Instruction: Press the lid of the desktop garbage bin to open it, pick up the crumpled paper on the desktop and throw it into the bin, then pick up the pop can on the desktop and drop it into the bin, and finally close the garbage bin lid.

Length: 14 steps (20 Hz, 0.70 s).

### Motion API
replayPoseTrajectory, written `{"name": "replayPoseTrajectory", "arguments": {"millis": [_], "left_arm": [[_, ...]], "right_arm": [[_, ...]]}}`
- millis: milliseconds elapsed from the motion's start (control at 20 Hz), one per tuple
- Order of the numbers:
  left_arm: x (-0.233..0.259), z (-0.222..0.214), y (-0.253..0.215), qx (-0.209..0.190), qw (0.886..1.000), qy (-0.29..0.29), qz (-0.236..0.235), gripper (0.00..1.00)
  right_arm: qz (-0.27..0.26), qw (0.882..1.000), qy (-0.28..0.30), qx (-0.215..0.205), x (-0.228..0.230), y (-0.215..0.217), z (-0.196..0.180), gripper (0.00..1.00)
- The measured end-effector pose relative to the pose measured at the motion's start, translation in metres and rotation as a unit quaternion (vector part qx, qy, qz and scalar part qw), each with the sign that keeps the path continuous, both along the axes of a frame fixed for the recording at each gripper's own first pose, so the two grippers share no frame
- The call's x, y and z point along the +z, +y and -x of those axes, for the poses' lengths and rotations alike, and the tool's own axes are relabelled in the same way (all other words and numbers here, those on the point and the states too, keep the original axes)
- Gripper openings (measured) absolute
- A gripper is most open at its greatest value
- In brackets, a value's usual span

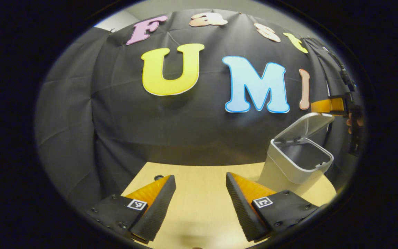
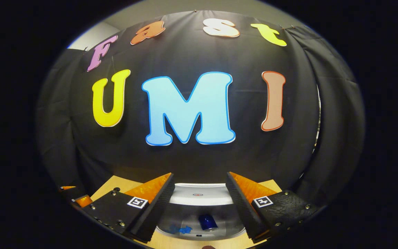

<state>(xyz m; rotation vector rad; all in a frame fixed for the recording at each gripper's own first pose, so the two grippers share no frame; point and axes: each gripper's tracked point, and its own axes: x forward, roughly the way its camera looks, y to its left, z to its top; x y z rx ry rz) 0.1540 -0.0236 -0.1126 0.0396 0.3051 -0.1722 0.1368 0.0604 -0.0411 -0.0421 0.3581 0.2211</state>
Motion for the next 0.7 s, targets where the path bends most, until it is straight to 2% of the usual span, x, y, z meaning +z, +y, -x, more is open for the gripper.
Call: {"name": "replayPoseTrajectory", "arguments": {"millis": [250, 700], "left_arm": [[-0.001, 0.007, 0.009, 0.005, 1.000, 0.001, -0.002, 0.98], [-0.001, 0.009, 0.011, 0.008, 1.000, 0.001, -0.003, 0.98]], "right_arm": [[0.007, 0.999, 0.044, 0.003, -0.032, -0.001, 0.016, 0.95], [0.021, 0.996, 0.083, 0.009, -0.067, -0.003, 0.032, 0.95]]}}
